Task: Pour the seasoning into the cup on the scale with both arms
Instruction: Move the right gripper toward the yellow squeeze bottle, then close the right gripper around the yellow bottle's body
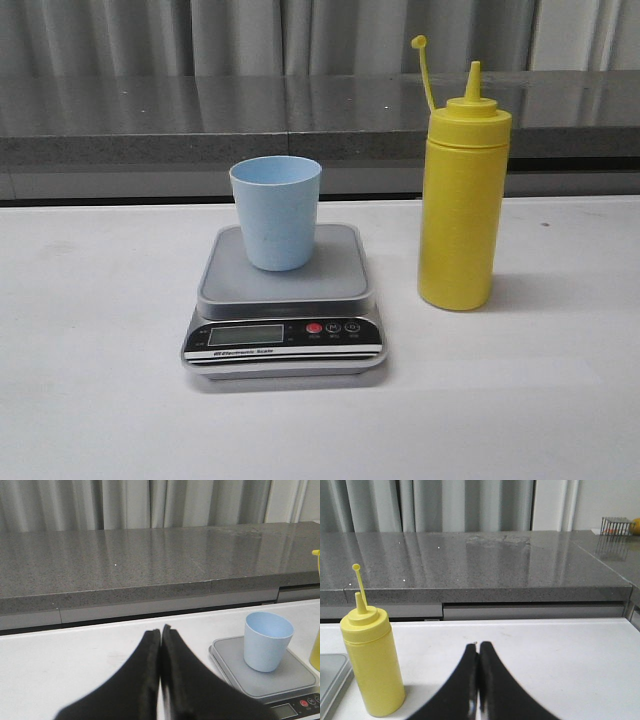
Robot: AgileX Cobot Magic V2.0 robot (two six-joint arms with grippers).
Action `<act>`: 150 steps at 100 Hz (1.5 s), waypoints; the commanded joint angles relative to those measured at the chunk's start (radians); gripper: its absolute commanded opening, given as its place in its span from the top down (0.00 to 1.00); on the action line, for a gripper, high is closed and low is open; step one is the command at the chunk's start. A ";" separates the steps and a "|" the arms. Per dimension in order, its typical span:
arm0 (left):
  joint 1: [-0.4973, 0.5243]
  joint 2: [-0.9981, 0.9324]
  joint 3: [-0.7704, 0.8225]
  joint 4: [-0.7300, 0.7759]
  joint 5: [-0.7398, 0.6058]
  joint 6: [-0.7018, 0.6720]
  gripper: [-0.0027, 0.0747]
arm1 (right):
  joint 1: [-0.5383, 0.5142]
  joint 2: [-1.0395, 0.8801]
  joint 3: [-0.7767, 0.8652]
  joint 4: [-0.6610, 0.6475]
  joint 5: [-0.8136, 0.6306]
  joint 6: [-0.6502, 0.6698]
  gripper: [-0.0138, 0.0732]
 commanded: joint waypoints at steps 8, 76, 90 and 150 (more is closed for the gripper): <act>0.000 0.010 -0.028 -0.003 -0.072 0.002 0.99 | -0.002 0.163 -0.175 0.010 -0.005 0.003 0.98; 0.000 0.010 -0.028 -0.003 -0.072 0.002 0.99 | 0.110 0.649 -0.264 -0.009 -0.201 -0.027 0.98; 0.000 0.010 -0.028 -0.003 -0.072 0.002 0.99 | 0.159 0.751 -0.261 -0.021 -0.319 -0.027 0.98; 0.000 0.010 -0.028 -0.003 -0.072 0.002 0.99 | 0.210 0.952 -0.039 -0.165 -0.852 -0.026 0.14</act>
